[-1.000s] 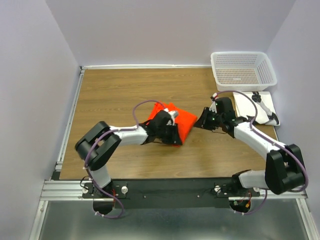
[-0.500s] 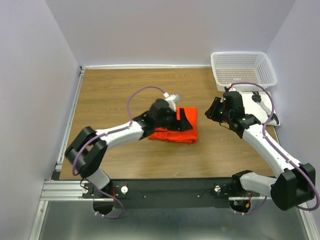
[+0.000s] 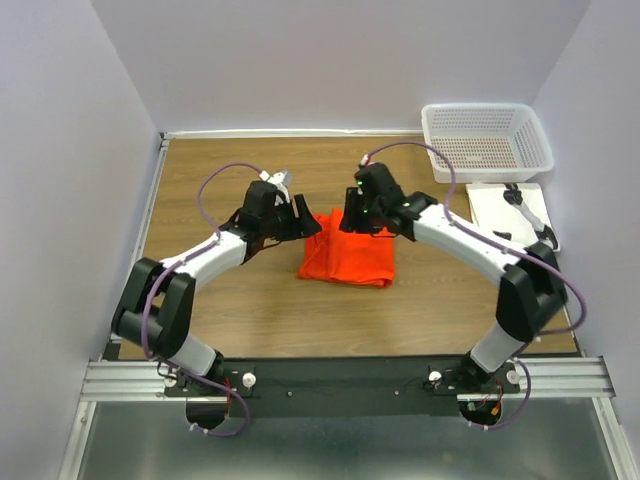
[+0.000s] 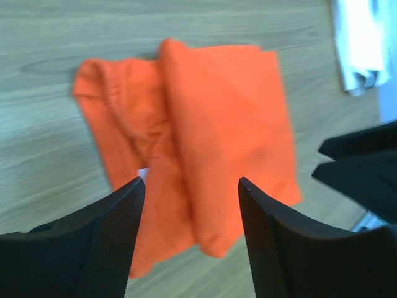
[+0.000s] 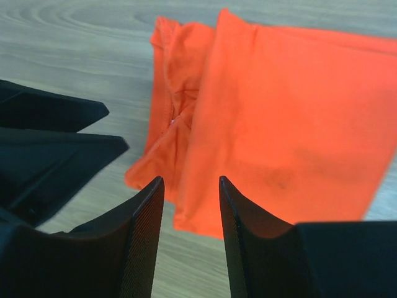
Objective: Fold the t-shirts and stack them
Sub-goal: Fold the tshirt
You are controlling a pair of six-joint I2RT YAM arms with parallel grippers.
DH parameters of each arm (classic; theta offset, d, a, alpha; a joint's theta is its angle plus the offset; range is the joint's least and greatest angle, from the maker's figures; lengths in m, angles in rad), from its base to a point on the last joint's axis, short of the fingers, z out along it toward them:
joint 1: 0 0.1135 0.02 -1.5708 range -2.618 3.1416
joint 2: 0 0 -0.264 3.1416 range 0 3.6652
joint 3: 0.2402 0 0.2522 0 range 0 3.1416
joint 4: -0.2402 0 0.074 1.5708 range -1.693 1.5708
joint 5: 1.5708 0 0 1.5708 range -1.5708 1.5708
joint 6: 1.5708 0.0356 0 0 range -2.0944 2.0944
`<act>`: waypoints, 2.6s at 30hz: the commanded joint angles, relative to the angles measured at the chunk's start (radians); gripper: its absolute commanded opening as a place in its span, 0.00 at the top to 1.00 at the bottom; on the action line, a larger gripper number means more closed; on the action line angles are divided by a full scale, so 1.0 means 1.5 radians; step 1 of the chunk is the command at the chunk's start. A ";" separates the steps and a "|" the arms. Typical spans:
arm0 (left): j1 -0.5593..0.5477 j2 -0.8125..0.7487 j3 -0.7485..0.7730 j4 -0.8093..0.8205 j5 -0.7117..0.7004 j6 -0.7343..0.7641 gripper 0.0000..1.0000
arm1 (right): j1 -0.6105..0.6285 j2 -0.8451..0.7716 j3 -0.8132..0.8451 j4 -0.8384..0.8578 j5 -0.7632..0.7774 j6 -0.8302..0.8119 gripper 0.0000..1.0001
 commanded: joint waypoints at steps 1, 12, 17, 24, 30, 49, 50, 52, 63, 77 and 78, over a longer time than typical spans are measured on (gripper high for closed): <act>0.012 0.060 0.027 -0.028 0.017 0.040 0.25 | 0.035 0.098 0.070 -0.077 0.086 0.048 0.52; 0.016 0.166 0.054 -0.068 0.008 0.063 0.26 | 0.071 0.249 0.191 -0.141 0.131 0.052 0.50; 0.014 0.187 0.054 -0.070 0.016 0.063 0.31 | 0.073 0.279 0.200 -0.147 0.130 0.050 0.52; 0.003 0.217 0.062 -0.069 0.015 0.059 0.35 | 0.073 0.302 0.199 -0.147 0.129 0.050 0.56; -0.004 0.229 0.050 -0.066 0.010 0.045 0.52 | 0.073 0.305 0.201 -0.147 0.132 0.044 0.74; -0.023 0.247 0.041 -0.058 0.001 0.028 1.00 | 0.074 0.244 0.204 -0.154 0.130 0.020 0.99; -0.024 0.247 0.041 -0.057 0.001 0.028 1.00 | 0.074 0.239 0.205 -0.154 0.129 0.020 1.00; -0.025 0.248 0.041 -0.055 0.003 0.027 1.00 | 0.077 0.238 0.211 -0.159 0.127 0.018 0.99; -0.026 0.247 0.038 -0.051 0.009 0.023 1.00 | 0.089 0.231 0.248 -0.169 0.111 0.019 0.99; -0.028 0.246 0.033 -0.049 0.016 0.018 1.00 | 0.108 0.265 0.285 -0.170 0.074 0.017 0.99; -0.027 0.246 0.032 -0.049 0.016 0.017 1.00 | 0.109 0.269 0.288 -0.171 0.071 0.017 1.00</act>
